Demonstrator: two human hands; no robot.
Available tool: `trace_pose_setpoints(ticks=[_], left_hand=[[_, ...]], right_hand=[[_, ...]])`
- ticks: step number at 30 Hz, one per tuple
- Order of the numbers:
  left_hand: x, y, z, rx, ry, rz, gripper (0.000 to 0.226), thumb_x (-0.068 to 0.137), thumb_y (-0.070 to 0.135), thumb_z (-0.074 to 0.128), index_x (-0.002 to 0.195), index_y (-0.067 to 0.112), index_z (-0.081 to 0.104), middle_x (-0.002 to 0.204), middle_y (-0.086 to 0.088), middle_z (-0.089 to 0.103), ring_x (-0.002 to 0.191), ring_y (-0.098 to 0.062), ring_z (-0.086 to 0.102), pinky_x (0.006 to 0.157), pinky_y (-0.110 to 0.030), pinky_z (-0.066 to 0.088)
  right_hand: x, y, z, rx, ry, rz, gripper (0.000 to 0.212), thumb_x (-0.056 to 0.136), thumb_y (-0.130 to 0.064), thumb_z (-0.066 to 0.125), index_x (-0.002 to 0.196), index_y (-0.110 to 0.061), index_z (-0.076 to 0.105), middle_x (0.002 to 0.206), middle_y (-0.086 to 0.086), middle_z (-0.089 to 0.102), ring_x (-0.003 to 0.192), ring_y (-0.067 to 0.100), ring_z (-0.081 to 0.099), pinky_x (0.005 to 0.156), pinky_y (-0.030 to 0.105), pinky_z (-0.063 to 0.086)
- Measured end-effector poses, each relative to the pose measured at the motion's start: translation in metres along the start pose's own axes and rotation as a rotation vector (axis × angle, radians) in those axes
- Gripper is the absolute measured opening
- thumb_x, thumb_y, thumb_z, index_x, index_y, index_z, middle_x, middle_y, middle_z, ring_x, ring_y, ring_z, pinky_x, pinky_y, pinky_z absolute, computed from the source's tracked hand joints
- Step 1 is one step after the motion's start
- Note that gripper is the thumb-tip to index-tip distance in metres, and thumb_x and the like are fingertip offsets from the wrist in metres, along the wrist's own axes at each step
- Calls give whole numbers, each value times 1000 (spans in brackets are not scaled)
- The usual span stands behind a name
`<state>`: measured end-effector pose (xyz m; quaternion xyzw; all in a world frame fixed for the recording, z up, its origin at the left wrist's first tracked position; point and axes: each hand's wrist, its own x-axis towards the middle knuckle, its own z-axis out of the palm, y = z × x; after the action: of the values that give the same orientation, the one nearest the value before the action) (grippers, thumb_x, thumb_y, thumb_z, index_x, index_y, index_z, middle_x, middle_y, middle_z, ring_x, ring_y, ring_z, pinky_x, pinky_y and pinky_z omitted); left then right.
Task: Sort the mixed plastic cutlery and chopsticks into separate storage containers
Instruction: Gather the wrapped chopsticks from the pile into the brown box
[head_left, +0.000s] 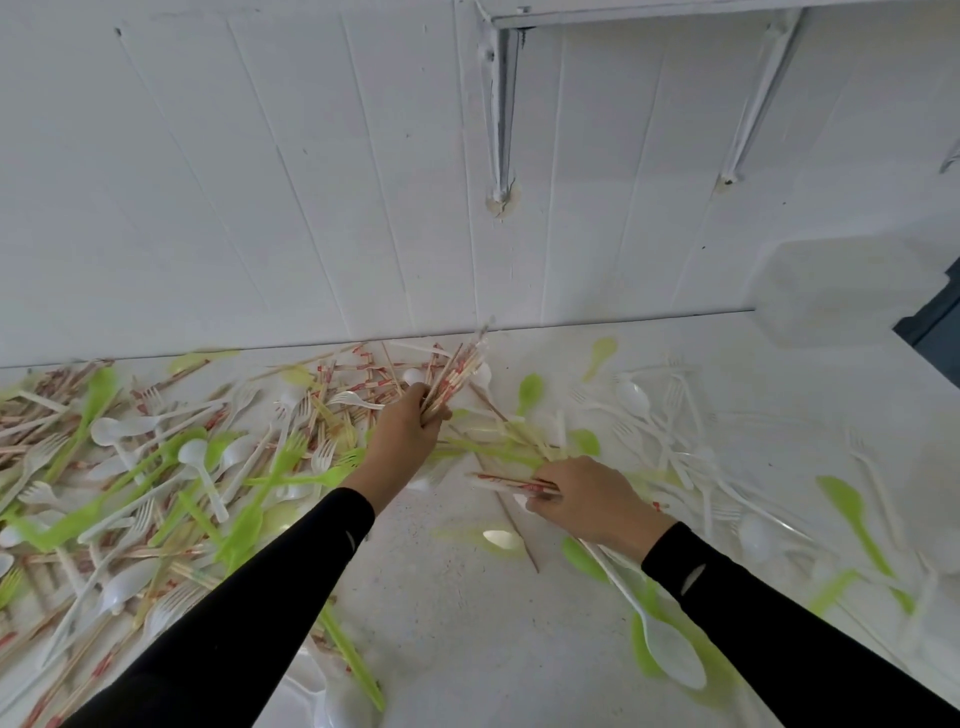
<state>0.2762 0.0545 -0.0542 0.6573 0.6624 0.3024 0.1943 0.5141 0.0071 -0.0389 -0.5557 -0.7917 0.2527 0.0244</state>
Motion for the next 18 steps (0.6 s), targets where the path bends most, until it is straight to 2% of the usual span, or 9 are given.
trace_pose_setpoints(ticks=[3,5,6,7,9,11,13,16,18], left_hand=[[6,7,-3,86,-119,27,28,95,30,63,82,6,58,65,3,58,58,-11,52,50,-13,37],[10,14,-2,85,-193,91,17,96,22,61,89,7,65,71,0,64,64,-16,57,57,-19,42],[12,17,0,100,-220,128,10,96,14,58,92,8,66,73,0,64,66,-19,58,60,-27,43],[15,20,4,123,-240,161,12,94,5,54,91,10,64,71,3,61,67,-19,55,61,-30,39],[20,27,11,183,-282,215,27,88,-5,46,93,15,62,73,8,55,73,-18,53,64,-27,35],[25,30,20,243,-330,270,43,85,-8,44,116,13,66,95,1,65,93,-23,59,74,-28,42],[29,26,26,331,-383,320,47,88,-6,48,128,13,62,119,-6,65,112,-26,57,93,-33,45],[30,12,33,432,-377,405,29,87,-1,57,111,11,68,109,-9,61,102,-29,57,89,-41,48],[28,8,35,470,-368,411,25,88,-3,53,107,6,66,109,-11,59,101,-30,56,88,-41,47]], right_hand=[[-3,6,-6,46,-23,-1,14,91,-31,56,81,-21,57,78,-4,58,80,20,58,57,27,35],[-6,7,-6,45,-3,-12,6,89,-28,54,92,-24,58,84,-4,61,83,20,58,60,28,37],[-8,7,-6,34,16,-12,11,89,-29,53,98,-25,58,87,-5,62,83,20,57,63,29,38],[-10,8,-6,22,34,-11,14,90,-31,53,102,-26,58,88,-5,62,83,19,57,64,29,38],[-12,9,-5,17,55,-17,20,92,-36,54,109,-27,57,93,-5,65,87,20,59,66,29,38],[-12,12,-5,20,66,-30,29,93,-42,57,118,-29,53,100,-7,66,94,20,61,69,29,38],[-11,15,-7,23,110,-47,30,94,-43,57,117,-26,49,91,-8,64,85,18,61,66,29,37],[-10,23,-8,128,167,-62,24,96,-36,58,105,-16,49,68,-11,51,58,5,47,56,26,35],[-11,29,-10,227,174,-76,18,96,-32,60,95,-16,52,65,-11,50,53,3,45,53,20,34]])
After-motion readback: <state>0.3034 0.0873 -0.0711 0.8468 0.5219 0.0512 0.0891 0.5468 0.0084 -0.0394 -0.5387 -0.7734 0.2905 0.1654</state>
